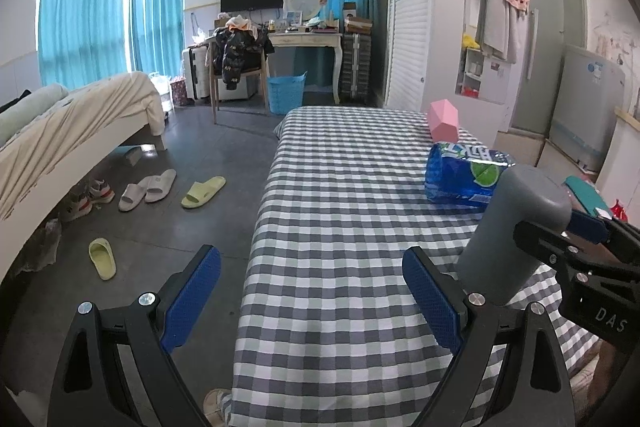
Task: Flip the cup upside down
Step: 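Lower the grey cup upside down onto the table with the right gripper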
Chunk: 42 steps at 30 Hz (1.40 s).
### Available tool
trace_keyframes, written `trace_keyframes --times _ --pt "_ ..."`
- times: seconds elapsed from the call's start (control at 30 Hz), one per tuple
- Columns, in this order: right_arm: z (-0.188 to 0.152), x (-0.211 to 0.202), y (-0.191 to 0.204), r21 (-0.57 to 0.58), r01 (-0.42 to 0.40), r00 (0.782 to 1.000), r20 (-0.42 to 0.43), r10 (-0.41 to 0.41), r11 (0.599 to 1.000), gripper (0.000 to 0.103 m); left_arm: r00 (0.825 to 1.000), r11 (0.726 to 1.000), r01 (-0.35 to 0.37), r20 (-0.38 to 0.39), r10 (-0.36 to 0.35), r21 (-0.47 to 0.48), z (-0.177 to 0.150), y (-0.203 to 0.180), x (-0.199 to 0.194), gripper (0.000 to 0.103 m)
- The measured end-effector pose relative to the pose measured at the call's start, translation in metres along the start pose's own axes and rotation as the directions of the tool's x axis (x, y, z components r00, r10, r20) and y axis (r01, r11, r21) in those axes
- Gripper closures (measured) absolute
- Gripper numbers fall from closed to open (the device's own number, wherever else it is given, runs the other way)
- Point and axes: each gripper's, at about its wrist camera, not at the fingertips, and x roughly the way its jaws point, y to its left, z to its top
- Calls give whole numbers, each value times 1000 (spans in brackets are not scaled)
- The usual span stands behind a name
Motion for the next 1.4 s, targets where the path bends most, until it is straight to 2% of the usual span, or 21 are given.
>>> trace_keyframes --times 0.03,0.1,0.27,0.33,0.5,0.6,0.7,0.97,1.4 --pt "1 -3 -1 7 -2 1000 4 2 1000 33 1000 1000 3 7 -3 0 0 -1 -2 8" --pt "3 -11 -3 14 -8 1000 23 8 1000 22 1000 1000 3 18 -3 -2 -1 -2 -6 8" --pt "11 -39 -11 14 -15 997 79 14 1000 20 998 1000 14 70 -13 -15 1 -12 -30 8" --pt "11 -52 -18 22 -17 995 94 15 1000 16 995 999 30 95 -28 -20 3 -18 -42 8" --pt "5 -81 -36 19 13 990 137 -16 1000 14 987 999 50 151 -49 -4 8 -39 -67 8" --pt "-4 -96 -49 26 41 985 169 -45 999 8 982 998 58 180 -58 6 7 -53 -79 0" --pt "-14 -104 -64 40 64 982 178 -70 997 2 974 999 48 221 -51 15 2 -64 -88 0" --pt "-32 -104 -85 80 75 984 155 -86 994 0 984 999 24 178 -31 41 -13 -83 -84 0" --pt "-35 -100 -84 75 88 985 145 -98 993 0 986 999 33 163 -37 28 -16 -85 -80 0"
